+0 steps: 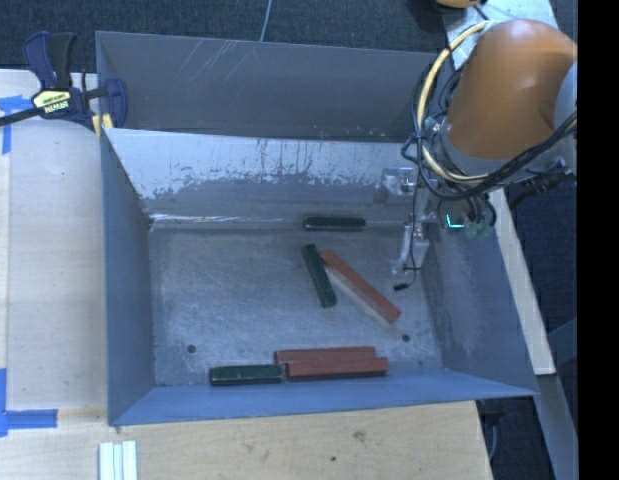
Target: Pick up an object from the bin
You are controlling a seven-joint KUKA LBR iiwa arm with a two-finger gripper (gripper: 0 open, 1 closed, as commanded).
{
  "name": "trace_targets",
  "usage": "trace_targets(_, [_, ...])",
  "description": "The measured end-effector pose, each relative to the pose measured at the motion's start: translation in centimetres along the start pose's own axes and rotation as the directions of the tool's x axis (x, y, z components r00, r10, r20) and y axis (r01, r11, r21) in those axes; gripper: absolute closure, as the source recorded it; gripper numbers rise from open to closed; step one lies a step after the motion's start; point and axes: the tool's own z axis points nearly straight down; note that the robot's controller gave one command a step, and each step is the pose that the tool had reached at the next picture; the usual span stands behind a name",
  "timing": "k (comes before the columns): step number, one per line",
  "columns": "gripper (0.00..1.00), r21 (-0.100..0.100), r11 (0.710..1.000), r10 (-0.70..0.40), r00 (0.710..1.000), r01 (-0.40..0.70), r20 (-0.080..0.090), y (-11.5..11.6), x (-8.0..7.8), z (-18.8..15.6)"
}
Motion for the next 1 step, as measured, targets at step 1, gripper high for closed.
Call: trace_targets(1, [0.0,0.0,1.0,0.0,1.0,0.0,0.009,0.01,-0.15,-0.46])
